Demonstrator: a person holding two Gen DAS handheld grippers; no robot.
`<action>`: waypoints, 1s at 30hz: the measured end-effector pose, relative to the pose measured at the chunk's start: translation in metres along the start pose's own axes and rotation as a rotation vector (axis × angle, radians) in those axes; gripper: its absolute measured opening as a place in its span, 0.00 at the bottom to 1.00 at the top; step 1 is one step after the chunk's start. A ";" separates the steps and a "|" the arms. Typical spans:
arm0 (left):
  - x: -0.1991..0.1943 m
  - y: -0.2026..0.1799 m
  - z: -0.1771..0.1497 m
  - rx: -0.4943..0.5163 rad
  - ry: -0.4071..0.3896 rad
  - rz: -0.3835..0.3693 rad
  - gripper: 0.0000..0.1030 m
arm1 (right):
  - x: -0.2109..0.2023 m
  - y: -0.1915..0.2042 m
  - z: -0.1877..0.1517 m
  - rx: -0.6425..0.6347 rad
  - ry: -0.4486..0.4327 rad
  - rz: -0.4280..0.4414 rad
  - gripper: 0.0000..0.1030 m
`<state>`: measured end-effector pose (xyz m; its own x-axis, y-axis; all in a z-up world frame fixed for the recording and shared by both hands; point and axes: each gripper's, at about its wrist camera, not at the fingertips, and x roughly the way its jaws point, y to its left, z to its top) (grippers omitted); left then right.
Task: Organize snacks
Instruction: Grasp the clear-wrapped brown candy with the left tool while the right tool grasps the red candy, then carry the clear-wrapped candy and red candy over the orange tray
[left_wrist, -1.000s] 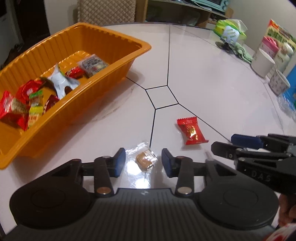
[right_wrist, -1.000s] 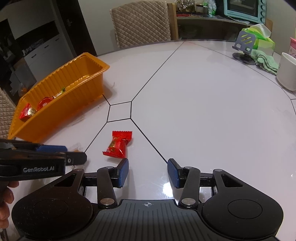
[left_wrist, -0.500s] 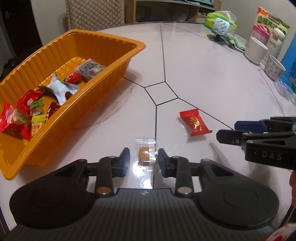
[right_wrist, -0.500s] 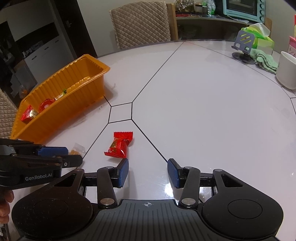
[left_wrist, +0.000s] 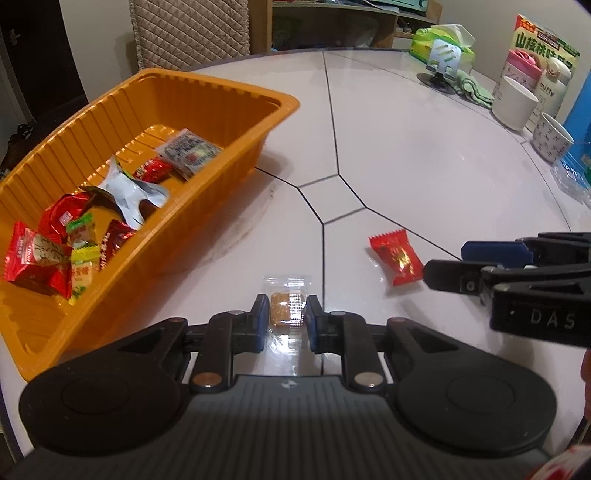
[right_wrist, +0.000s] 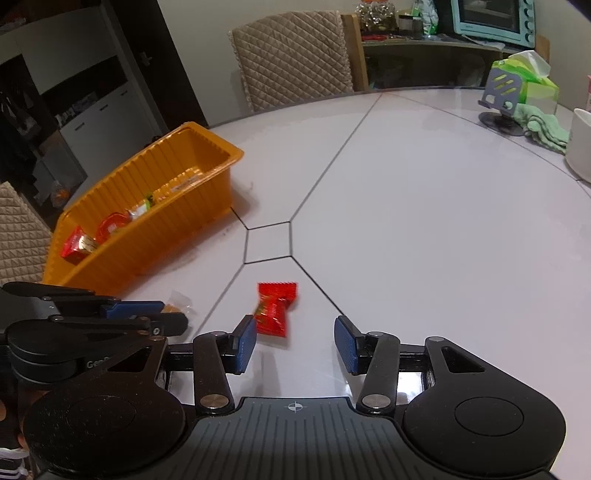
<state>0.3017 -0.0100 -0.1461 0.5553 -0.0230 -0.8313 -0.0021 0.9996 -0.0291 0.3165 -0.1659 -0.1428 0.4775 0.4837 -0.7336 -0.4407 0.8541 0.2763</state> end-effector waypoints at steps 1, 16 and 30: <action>-0.001 0.001 0.001 -0.002 -0.002 0.002 0.18 | 0.001 0.003 0.001 -0.007 -0.004 0.001 0.47; -0.002 0.012 0.002 -0.023 -0.001 0.010 0.18 | 0.035 0.023 0.005 -0.041 0.028 -0.064 0.33; -0.013 0.013 -0.003 -0.031 -0.012 0.010 0.18 | 0.024 0.028 -0.003 -0.068 0.025 -0.060 0.21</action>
<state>0.2920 0.0034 -0.1367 0.5648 -0.0124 -0.8251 -0.0335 0.9987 -0.0379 0.3133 -0.1304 -0.1549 0.4861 0.4266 -0.7627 -0.4629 0.8659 0.1893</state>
